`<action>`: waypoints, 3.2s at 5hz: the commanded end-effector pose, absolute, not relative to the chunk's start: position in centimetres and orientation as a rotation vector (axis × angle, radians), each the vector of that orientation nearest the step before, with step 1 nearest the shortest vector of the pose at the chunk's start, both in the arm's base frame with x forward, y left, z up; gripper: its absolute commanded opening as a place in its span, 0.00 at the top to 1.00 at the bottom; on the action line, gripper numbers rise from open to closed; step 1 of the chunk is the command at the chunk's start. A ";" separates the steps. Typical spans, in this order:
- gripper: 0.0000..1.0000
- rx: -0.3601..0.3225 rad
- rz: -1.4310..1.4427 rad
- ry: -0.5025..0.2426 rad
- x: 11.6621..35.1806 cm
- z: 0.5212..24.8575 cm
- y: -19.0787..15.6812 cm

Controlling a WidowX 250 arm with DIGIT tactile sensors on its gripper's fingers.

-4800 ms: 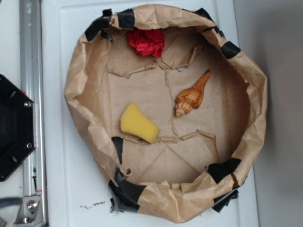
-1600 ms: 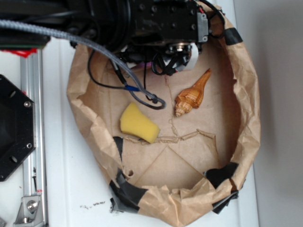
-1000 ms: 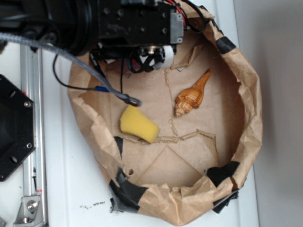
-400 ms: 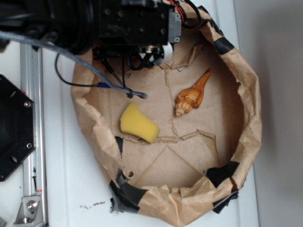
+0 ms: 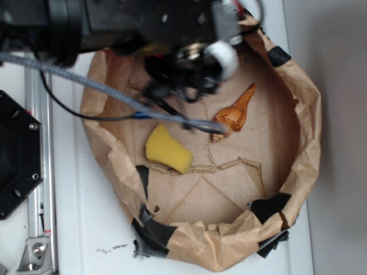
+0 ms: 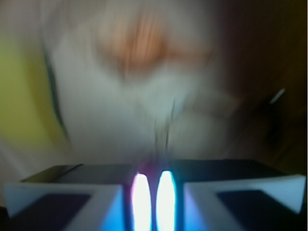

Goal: Grab the red paper.

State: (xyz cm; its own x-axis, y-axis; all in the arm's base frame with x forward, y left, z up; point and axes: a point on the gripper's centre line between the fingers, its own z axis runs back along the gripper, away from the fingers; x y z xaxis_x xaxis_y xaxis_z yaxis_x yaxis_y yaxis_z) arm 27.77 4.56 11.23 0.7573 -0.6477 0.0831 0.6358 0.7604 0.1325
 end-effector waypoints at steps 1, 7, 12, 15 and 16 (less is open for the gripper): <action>1.00 -0.149 -0.359 -0.373 29.5 17.0 0.2; 0.00 0.119 -1.101 -0.091 26.6 13.2 5.6; 0.00 0.219 -1.134 0.096 26.7 5.1 9.9; 0.00 0.247 -1.097 0.152 25.0 5.4 10.8; 0.00 0.238 -1.087 0.159 24.5 5.6 11.1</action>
State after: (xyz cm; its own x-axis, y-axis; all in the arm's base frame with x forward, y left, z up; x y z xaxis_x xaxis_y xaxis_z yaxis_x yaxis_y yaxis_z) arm 23.63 9.86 3.16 0.4318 -0.8663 -0.2509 0.9008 0.4281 0.0721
